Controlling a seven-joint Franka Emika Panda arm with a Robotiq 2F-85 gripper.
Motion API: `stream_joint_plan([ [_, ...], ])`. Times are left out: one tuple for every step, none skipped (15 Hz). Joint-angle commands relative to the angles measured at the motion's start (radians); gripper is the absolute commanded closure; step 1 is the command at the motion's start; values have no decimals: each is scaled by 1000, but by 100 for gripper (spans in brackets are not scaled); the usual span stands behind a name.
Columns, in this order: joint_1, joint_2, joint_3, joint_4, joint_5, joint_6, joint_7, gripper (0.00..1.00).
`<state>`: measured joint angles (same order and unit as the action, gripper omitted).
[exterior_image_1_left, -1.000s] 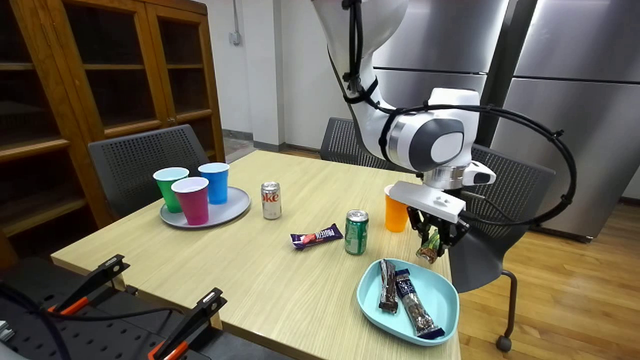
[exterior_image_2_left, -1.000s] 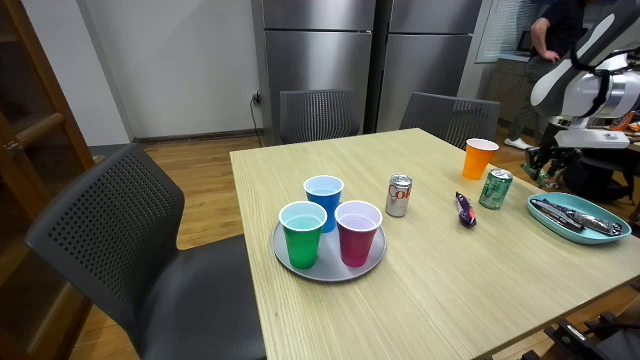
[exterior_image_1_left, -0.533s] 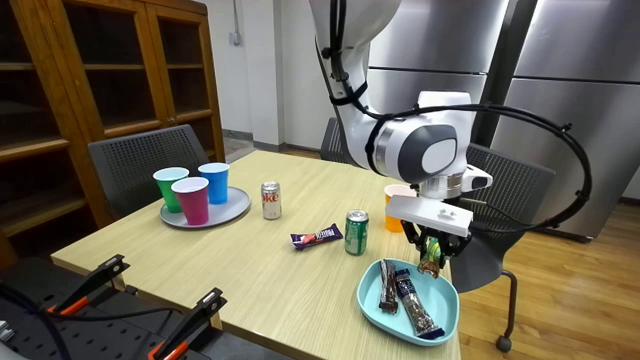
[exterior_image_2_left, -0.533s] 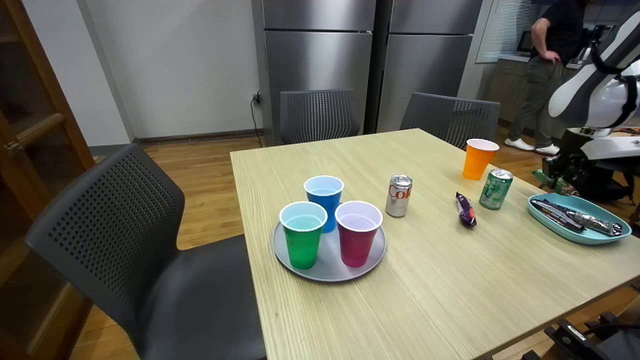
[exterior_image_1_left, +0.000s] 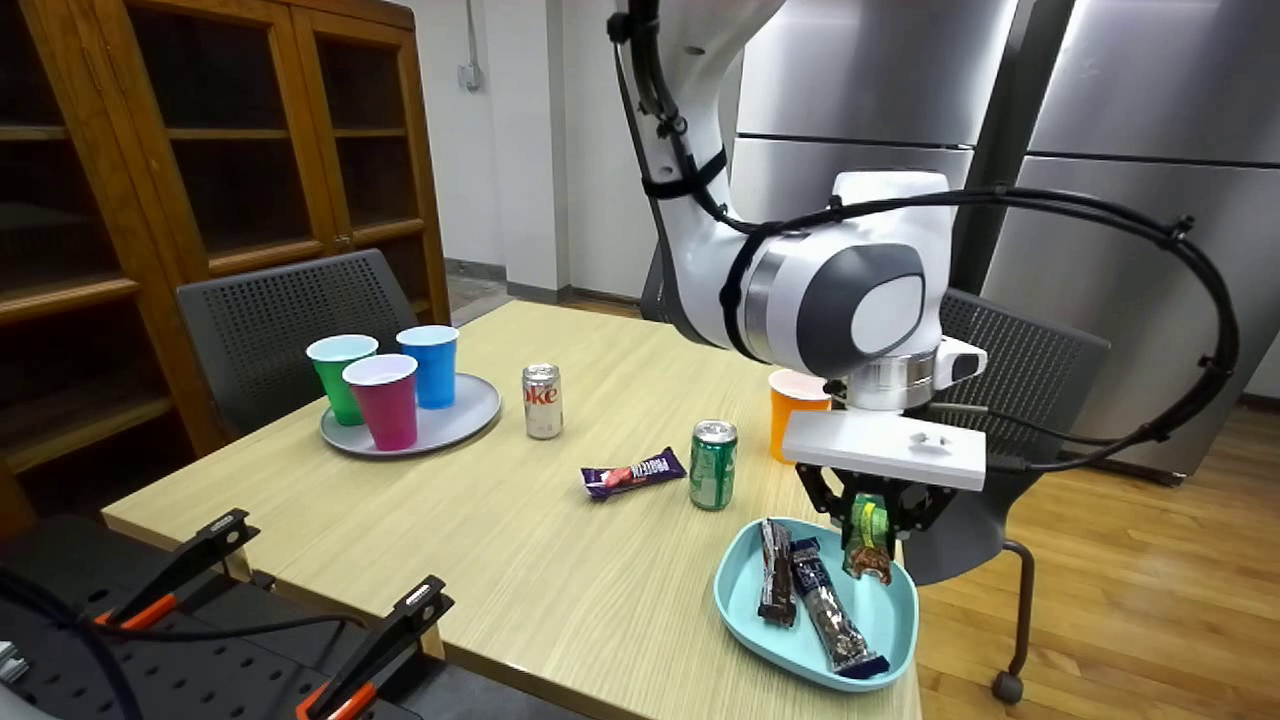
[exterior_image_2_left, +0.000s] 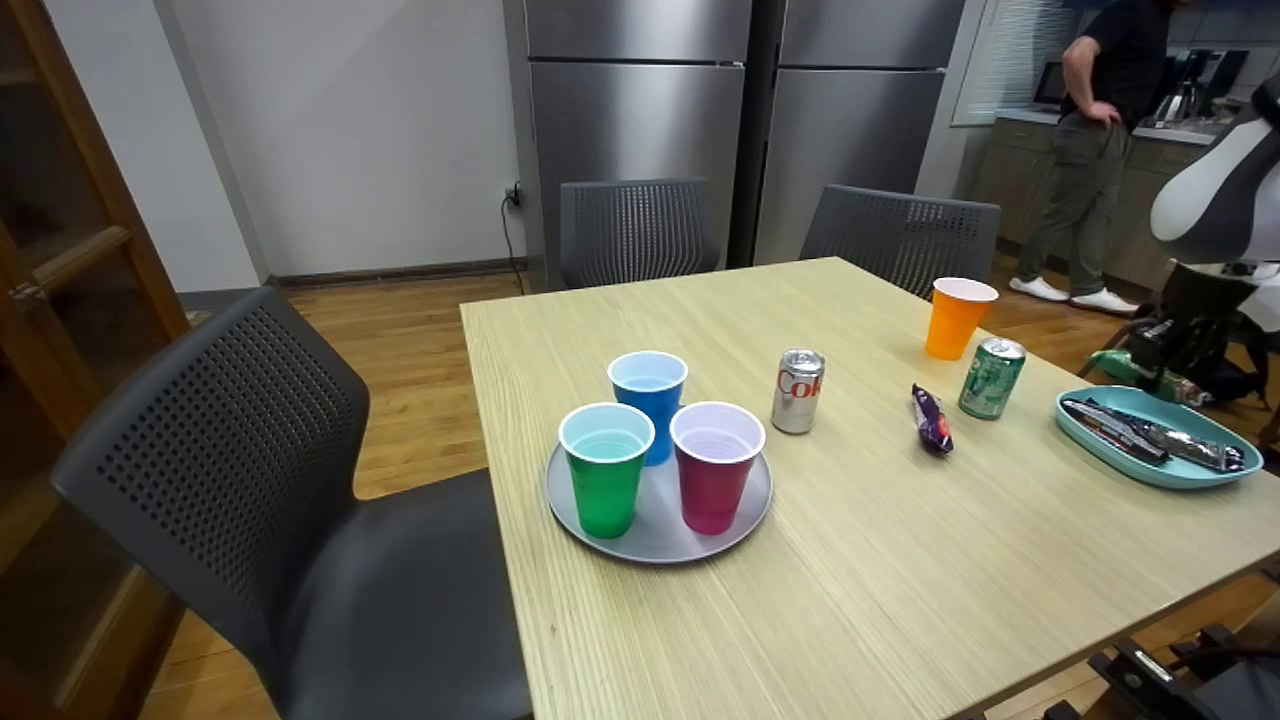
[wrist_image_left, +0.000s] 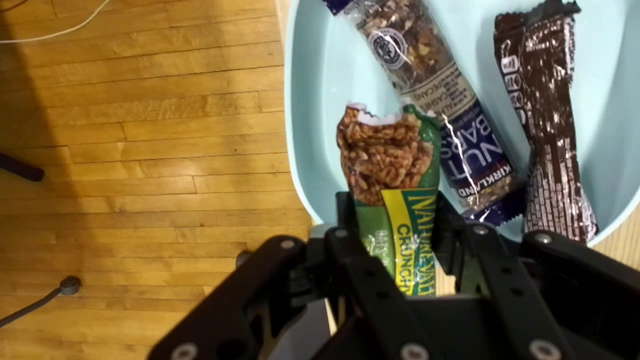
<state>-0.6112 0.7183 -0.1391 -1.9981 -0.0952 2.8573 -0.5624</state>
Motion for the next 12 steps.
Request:
stream_joint_plan([
  [-33, -44, 15, -60, -72, 37, -76, 86],
  [-34, -41, 13, -61, -88, 41, -87, 86],
  [-31, -37, 9, -59, -102, 41, -97, 86],
  [-35, -36, 13, -60, -114, 39, -111, 86],
  [-32, -34, 12, -59, -124, 40, -118, 86],
  [-31, -32, 10, -57, -131, 39, -126, 86],
  [-28, -28, 7, -54, -137, 37, -131, 86],
  [-26, -27, 5, -52, -141, 37, -135, 86],
  [-25, -25, 4, -50, -145, 37, -139, 86],
  [-25, -24, 4, -49, -147, 36, -147, 86],
  [-26, -23, 4, -48, -148, 34, -154, 86],
  [-25, -23, 3, -49, -150, 38, -160, 86],
])
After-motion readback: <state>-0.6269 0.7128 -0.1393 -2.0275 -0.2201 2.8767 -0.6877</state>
